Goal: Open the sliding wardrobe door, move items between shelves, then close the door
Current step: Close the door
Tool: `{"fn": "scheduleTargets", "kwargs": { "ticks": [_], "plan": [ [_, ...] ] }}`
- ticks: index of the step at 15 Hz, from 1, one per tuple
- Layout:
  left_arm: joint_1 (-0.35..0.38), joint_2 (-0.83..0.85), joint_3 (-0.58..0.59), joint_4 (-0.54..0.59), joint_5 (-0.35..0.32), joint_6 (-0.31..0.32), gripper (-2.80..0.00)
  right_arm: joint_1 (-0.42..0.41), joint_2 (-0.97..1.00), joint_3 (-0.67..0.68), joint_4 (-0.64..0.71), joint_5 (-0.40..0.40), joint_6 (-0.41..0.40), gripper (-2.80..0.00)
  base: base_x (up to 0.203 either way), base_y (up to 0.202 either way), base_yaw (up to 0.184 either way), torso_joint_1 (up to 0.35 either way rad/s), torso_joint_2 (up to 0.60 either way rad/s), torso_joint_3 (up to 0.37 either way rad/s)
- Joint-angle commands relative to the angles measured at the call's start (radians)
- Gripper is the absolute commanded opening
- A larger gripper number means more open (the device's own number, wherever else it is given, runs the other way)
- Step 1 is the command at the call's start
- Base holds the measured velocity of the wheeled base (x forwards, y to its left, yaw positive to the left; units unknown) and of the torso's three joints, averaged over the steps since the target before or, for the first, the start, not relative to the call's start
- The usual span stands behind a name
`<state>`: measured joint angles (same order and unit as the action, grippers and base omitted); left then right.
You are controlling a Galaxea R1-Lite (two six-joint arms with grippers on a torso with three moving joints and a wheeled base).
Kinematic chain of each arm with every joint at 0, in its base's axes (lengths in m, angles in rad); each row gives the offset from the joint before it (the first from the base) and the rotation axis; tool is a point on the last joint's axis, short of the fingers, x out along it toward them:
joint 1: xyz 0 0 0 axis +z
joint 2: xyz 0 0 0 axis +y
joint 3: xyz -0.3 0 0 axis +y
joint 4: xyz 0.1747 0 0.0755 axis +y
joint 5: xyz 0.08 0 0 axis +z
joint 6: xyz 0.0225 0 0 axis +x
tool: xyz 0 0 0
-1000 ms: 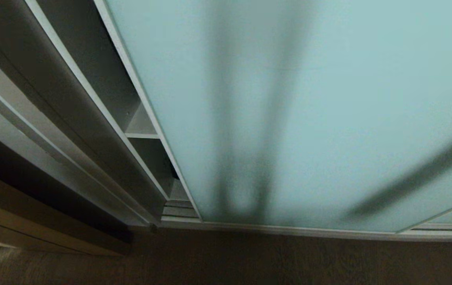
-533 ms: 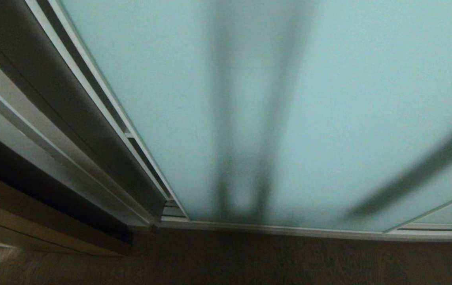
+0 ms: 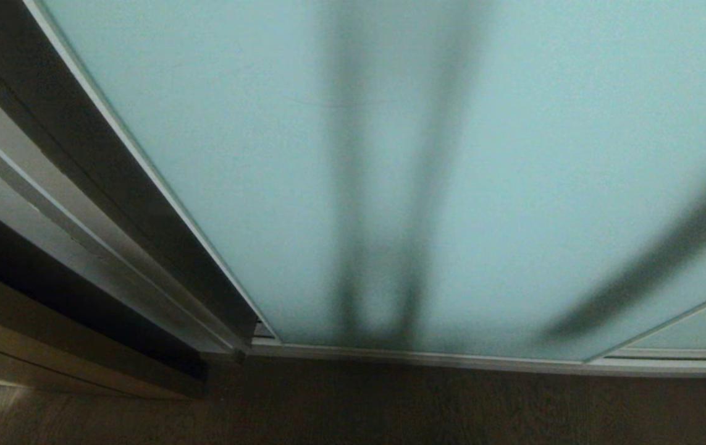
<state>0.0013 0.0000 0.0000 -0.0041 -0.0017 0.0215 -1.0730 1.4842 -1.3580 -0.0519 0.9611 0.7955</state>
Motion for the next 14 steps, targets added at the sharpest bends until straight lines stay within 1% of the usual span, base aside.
{"fn": "scheduleTargets", "kwargs": {
  "ticks": [1, 5, 9, 14],
  "plan": [
    [0.0, 0.002, 0.0, 0.0, 0.0, 0.0, -2.8, 0.031, -0.046, 0.031, -0.002, 0.005, 0.004, -2.8, 0.0, 0.0, 0.0, 0.0, 0.0, 0.0],
    [0.001, 0.002, 0.0, 0.0, 0.0, 0.0, -2.8, 0.071, -0.088, 0.073, -0.003, 0.004, 0.004, -2.8, 0.0, 0.0, 0.0, 0.0, 0.0, 0.0],
    [0.002, 0.002, 0.0, 0.0, 0.0, 0.0, -2.8, 0.075, -0.101, 0.076, -0.006, 0.005, 0.004, -2.8, 0.0, 0.0, 0.0, 0.0, 0.0, 0.0],
    [0.0, 0.002, 0.0, 0.0, 0.0, 0.0, -2.8, 0.109, -0.15, 0.113, -0.009, 0.004, 0.002, -2.8, 0.0, 0.0, 0.0, 0.0, 0.0, 0.0]
  ]
}}
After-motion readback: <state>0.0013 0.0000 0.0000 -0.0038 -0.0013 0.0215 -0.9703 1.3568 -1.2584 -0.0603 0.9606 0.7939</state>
